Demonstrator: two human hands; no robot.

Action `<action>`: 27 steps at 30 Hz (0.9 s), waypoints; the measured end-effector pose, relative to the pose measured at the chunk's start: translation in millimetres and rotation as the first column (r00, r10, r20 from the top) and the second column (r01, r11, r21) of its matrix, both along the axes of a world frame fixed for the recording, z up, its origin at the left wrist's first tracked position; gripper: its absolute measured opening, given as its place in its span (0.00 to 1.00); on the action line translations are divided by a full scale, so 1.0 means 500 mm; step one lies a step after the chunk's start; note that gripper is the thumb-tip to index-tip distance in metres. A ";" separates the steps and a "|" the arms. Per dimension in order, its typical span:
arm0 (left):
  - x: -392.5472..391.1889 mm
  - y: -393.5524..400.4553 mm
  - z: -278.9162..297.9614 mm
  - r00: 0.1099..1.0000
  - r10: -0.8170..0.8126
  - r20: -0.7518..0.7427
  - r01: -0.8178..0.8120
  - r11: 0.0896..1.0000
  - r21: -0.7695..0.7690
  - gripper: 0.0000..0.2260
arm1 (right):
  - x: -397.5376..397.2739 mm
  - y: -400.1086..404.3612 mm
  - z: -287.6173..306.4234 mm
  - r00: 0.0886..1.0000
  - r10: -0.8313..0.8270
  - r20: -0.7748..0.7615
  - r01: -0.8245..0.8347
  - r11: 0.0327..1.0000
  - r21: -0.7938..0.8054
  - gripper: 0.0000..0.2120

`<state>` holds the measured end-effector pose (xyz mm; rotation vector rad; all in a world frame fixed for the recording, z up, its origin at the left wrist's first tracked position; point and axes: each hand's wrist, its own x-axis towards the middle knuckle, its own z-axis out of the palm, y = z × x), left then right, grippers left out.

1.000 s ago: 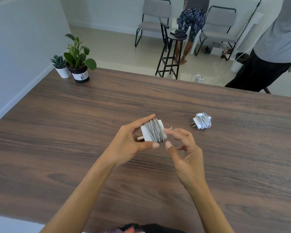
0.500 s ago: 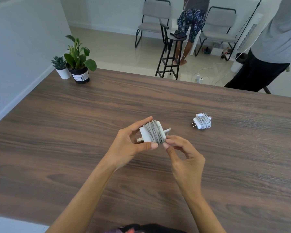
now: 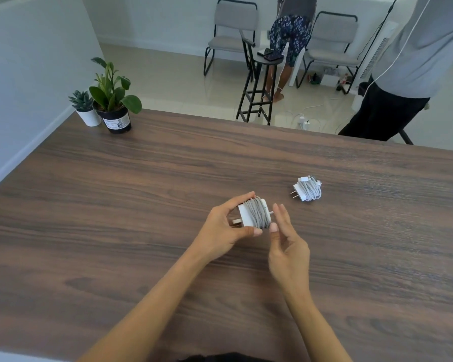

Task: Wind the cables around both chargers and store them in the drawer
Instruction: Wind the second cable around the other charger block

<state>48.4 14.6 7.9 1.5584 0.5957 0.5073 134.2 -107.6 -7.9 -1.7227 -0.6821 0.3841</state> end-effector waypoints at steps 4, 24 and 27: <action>0.049 -0.030 -0.052 0.992 0.128 -0.021 -0.128 0.991 0.027 0.32 | 0.030 -0.009 -0.041 0.985 -0.082 -0.153 0.077 0.996 -0.037 0.18; 0.136 -0.068 -0.099 0.957 0.194 -0.215 -0.111 0.932 0.345 0.26 | 0.139 0.030 -0.052 0.997 0.069 -0.033 -0.074 0.980 -0.184 0.20; 0.146 -0.060 -0.095 0.963 0.173 -0.205 -0.098 0.938 0.334 0.28 | 0.155 0.029 -0.054 0.993 0.119 0.008 -0.116 0.975 -0.187 0.21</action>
